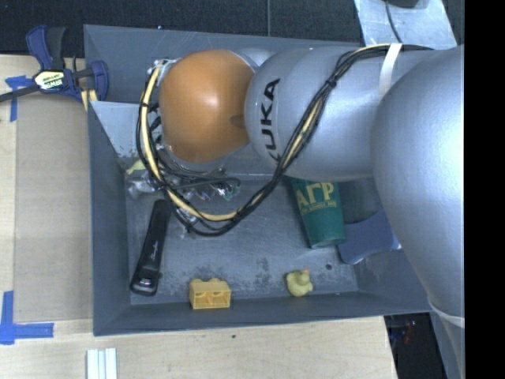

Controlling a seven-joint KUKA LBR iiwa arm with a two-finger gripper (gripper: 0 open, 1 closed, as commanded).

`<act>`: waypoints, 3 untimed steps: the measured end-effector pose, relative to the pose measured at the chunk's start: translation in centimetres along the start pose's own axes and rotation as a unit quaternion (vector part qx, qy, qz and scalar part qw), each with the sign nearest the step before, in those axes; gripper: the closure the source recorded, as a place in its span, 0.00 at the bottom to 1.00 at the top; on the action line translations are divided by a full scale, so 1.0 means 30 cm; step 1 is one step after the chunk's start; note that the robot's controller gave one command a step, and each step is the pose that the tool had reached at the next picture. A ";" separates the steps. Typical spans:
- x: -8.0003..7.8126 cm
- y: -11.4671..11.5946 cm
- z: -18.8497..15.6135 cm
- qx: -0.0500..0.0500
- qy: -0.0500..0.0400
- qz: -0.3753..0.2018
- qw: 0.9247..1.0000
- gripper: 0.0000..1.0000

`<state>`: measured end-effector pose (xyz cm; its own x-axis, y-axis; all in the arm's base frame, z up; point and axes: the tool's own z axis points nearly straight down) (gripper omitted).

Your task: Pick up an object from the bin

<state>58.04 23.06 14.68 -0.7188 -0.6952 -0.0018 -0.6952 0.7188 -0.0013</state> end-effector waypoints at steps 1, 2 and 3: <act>-0.011 0.022 0.205 0.001 -0.003 -0.148 0.989 0.00; -0.024 0.019 0.254 0.003 -0.003 -0.252 0.968 1.00; -0.024 0.019 0.254 0.003 -0.003 -0.252 0.968 1.00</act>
Offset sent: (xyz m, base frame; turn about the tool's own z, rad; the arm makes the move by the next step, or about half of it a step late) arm 0.0001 0.0101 -0.0768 -0.5140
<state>58.17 23.97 7.06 -0.2884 -0.9575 -0.0053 -0.9574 0.2885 -0.0093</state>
